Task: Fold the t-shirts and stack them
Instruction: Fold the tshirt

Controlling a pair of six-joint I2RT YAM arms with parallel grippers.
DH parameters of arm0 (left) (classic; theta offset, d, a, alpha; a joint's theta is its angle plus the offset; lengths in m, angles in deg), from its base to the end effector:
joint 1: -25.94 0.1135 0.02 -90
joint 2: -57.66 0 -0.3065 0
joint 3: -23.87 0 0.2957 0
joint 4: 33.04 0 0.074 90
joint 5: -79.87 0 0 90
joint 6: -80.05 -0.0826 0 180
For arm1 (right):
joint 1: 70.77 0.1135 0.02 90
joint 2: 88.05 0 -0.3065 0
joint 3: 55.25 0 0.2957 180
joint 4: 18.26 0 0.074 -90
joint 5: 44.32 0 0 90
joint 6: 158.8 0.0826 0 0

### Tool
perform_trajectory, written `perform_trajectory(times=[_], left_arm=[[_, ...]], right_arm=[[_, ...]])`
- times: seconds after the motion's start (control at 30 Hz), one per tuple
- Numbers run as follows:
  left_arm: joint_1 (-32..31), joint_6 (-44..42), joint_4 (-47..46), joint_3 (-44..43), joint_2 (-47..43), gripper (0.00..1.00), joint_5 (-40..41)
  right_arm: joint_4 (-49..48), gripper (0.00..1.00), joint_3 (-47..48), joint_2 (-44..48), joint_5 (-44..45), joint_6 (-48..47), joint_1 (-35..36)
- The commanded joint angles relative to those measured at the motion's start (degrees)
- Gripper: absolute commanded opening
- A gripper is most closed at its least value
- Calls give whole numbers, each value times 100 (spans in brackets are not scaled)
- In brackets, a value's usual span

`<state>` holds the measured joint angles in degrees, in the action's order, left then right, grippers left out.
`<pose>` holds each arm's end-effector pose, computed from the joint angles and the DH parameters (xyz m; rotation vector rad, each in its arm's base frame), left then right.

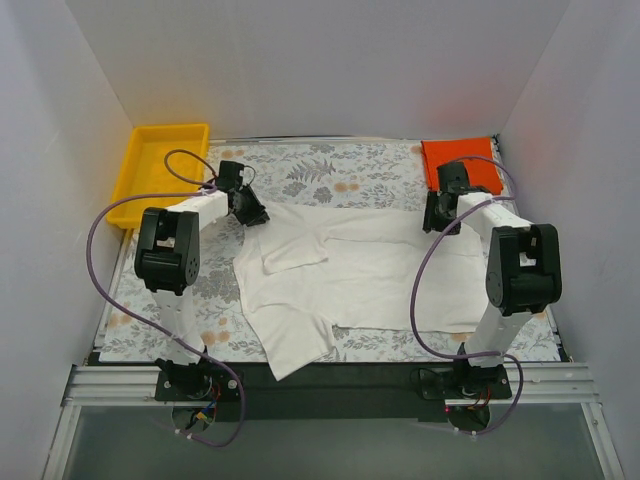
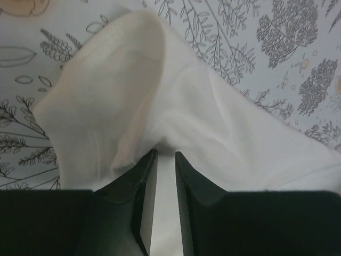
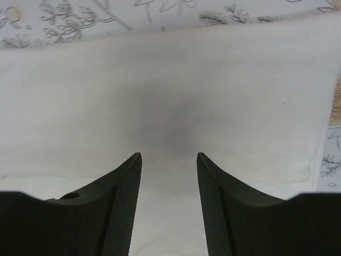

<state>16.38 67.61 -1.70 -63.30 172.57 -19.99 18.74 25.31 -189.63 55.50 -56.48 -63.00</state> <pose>0.4815 -0.0954 0.1206 -1.5004 2.3431 -0.7040 0.4377 0.0455 0.1759 0.1647 2.5576 -0.0887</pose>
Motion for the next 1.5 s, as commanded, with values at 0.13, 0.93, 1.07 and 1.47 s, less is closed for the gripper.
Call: perform_trajectory(times=[0.13, 0.93, 1.07, 1.47], left_arm=[[200, -57, -197, -505, 479, 15, 583], [490, -452, -276, -593, -187, 44, 662], [490, -400, -268, -409, -671, 46, 574], [324, 145, 58, 1453, -1981, 43, -138]], right_arm=[[-209, 45, -40, -396, 353, 544, -733], [-500, 48, 515, 75, -121, -133, -1393], [-342, 49, 208, 489, -288, 16, -1252], [-174, 47, -751, 1377, -1404, 306, -417]])
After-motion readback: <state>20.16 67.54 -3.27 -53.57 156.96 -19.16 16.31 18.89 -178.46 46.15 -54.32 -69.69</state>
